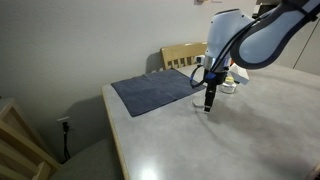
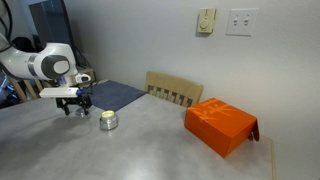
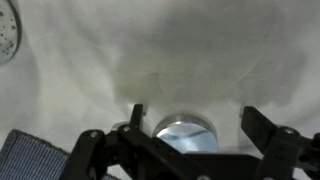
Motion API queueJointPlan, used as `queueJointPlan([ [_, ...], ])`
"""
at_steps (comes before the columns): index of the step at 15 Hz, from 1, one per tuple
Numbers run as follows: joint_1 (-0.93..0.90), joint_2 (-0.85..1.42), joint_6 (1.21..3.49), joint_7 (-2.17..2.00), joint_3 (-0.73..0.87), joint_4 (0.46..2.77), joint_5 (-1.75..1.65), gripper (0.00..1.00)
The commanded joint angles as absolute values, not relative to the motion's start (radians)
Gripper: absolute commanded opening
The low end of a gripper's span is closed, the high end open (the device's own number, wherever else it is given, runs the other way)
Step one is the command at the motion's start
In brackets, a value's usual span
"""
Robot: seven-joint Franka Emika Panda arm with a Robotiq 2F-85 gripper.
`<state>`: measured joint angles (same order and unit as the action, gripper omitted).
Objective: Take the silver lid from the table and place it on the silver bottle
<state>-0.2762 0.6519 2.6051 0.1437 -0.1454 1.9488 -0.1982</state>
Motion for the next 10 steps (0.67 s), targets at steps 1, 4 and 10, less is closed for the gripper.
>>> queueJointPlan([
  [1,-0.210,0.715,2.546,0.262,-0.200,1.871,-0.172,1.00],
  [4,-0.192,0.746,2.513,0.320,-0.223,1.821,-0.167,1.00],
  [10,-0.216,0.798,2.449,0.340,-0.220,1.730,-0.184,1.00],
])
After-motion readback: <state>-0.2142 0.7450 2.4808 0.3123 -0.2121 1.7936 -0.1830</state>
